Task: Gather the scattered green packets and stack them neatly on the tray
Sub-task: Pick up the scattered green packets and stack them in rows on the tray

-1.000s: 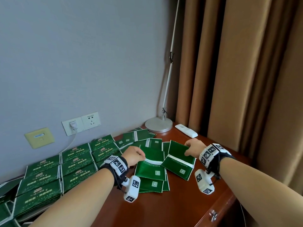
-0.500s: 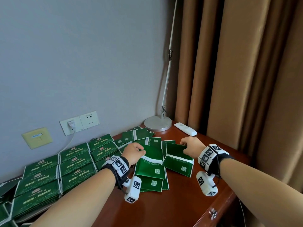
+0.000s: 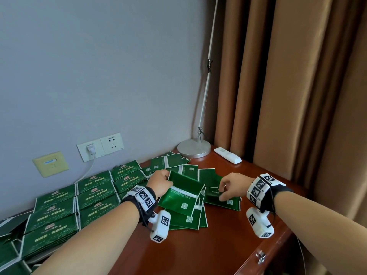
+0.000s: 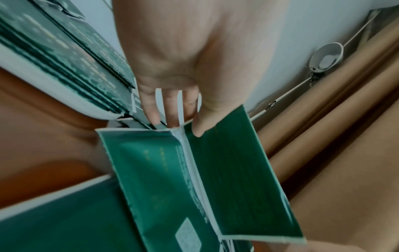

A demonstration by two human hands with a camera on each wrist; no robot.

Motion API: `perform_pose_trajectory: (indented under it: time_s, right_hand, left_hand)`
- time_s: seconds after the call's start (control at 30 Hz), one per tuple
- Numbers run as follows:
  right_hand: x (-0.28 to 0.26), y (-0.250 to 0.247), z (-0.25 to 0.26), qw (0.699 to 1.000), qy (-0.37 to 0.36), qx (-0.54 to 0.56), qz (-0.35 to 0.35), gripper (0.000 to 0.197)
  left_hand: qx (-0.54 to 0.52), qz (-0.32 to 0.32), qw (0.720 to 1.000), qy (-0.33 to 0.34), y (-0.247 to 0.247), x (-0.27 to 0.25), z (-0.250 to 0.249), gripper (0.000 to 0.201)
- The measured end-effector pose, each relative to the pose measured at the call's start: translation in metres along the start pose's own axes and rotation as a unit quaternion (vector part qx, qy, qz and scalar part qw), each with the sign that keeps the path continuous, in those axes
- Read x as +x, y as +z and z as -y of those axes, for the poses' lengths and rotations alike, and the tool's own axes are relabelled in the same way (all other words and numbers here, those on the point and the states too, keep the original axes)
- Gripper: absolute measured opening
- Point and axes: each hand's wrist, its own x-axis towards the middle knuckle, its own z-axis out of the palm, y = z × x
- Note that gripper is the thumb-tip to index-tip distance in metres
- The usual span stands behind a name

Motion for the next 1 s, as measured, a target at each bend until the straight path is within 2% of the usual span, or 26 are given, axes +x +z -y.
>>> perform_pose_trajectory:
  time_s: [0.07,0.17,0.23,0.37,0.5,0.77,0.87,1.0]
  right_hand:
    - [-0.002,0.003,0.0,1.0,0.0,0.007,0.001,0.037]
    - [-0.003,0.005,-0.001,0.999,0.01,-0.001,-0.041,0.037]
    - [-0.002,0.007,-0.002,0.998,0.022,-0.007,-0.055,0.039]
    - [0.0,0.012,-0.003,0.998,0.035,-0.019,-0.048,0.045]
    - [0.002,0.015,-0.005,0.998,0.042,-0.036,-0.044,0.05]
    - [0.002,0.016,-0.011,0.996,0.061,-0.043,-0.043,0.064]
    - [0.002,0.016,-0.012,0.996,0.062,-0.041,-0.045,0.064]
    - [0.0,0.016,-0.012,0.996,0.059,-0.041,-0.052,0.061]
  left_hand:
    - [0.004,0.008,1.0,0.004,-0.003,-0.001,0.006,0.028]
    - [0.03,0.024,0.999,-0.007,-0.006,-0.005,0.012,0.056]
    - [0.055,0.041,0.998,-0.009,-0.009,-0.008,0.013,0.063]
    - [0.099,0.063,0.993,0.0,-0.011,-0.012,0.012,0.057]
    - [0.133,0.088,0.987,0.018,-0.004,-0.015,0.002,0.03]
    - [0.216,0.158,0.963,-0.007,0.02,-0.006,-0.008,0.071]
    - [0.268,0.175,0.947,-0.005,0.026,-0.006,-0.01,0.074]
    - [0.301,0.167,0.939,0.006,0.026,-0.006,-0.013,0.069]
